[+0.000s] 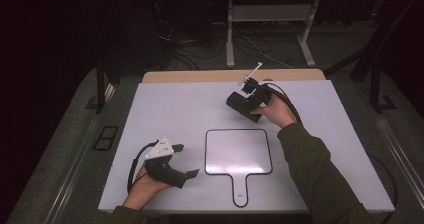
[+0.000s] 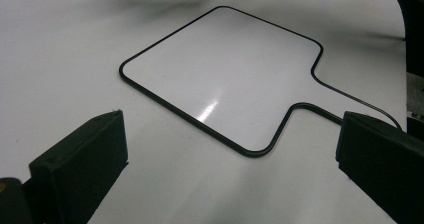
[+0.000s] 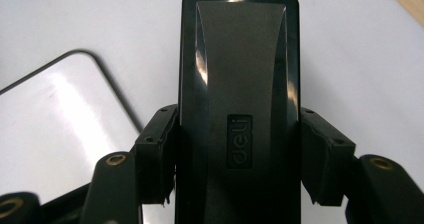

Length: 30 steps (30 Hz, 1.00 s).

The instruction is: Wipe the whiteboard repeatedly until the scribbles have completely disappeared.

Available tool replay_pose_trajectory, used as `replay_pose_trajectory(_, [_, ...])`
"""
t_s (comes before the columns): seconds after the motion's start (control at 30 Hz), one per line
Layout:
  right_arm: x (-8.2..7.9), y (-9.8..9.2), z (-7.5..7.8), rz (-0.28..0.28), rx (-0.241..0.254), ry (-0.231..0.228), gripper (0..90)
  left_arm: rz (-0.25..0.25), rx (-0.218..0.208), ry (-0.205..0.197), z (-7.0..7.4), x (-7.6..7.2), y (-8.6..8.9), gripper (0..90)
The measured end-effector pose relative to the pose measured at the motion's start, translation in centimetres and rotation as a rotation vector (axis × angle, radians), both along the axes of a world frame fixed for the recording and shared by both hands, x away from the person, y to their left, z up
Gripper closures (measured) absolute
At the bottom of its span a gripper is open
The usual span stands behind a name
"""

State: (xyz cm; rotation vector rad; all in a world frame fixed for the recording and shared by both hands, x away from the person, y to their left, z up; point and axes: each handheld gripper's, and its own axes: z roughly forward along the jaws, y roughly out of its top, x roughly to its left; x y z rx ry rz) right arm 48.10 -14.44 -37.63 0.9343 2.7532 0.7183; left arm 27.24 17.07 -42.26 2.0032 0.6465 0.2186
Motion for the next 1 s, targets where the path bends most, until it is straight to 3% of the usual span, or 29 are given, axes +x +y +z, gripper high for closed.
replay_pose_trajectory(0.37, [2.9, 1.5, -1.1, -0.023, -0.005, 0.013, 38.4, 0.003, -0.014, 0.000, 0.0, 0.0, 0.1, 0.0])
replay_pose_trajectory(0.57, [4.0, 2.0, -2.3, -0.033, -0.049, 0.017, 38.4, 0.002, -0.012, 0.000, 0.1, 0.0, 0.0, 0.0])
replay_pose_trajectory(0.67, [4.3, 2.1, -2.8, -0.045, -0.038, 0.036, 38.5, 0.002, -0.015, -0.001, 0.0, 0.0, 0.0, 0.0])
replay_pose_trajectory(1.0, [4.8, 2.3, -4.0, -0.044, -0.062, 0.031, 38.4, 0.001, -0.013, 0.000, 0.1, 0.0, 0.1, 0.0])
